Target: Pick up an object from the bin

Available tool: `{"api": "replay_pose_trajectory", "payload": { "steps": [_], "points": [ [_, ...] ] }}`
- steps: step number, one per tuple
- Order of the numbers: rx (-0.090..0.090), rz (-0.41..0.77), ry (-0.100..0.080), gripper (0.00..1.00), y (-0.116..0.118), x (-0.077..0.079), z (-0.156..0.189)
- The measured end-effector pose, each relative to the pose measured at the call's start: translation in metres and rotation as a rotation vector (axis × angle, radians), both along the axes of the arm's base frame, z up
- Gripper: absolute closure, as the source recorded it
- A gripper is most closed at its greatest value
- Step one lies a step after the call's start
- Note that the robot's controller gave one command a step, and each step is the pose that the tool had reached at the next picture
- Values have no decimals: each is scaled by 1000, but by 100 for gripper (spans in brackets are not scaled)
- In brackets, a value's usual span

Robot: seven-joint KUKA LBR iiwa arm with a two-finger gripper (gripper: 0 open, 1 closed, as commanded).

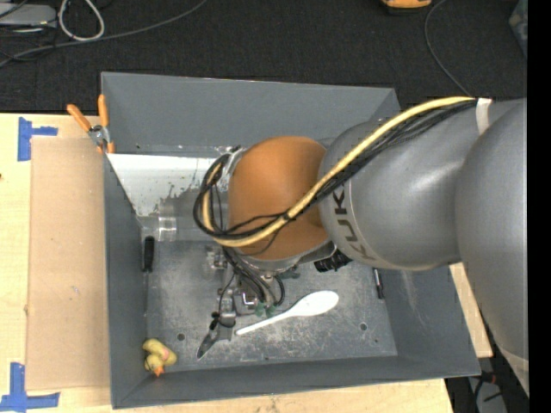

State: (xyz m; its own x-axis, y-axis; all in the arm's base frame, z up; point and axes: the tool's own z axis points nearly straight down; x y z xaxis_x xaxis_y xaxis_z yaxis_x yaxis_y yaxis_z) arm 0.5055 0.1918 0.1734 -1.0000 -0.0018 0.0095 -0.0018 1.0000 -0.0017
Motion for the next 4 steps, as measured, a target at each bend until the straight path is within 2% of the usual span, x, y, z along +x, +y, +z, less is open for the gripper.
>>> {"api": "replay_pose_trajectory", "payload": {
  "steps": [1,2,3,4],
  "points": [
    [1,-4,-6,0,-1,2,3],
    [2,127,-4,0,-71,-4,-30],
    [5,148,-4,0,-79,-16,-59],
    [1,166,1,0,-153,-32,-42]
  ]
}}
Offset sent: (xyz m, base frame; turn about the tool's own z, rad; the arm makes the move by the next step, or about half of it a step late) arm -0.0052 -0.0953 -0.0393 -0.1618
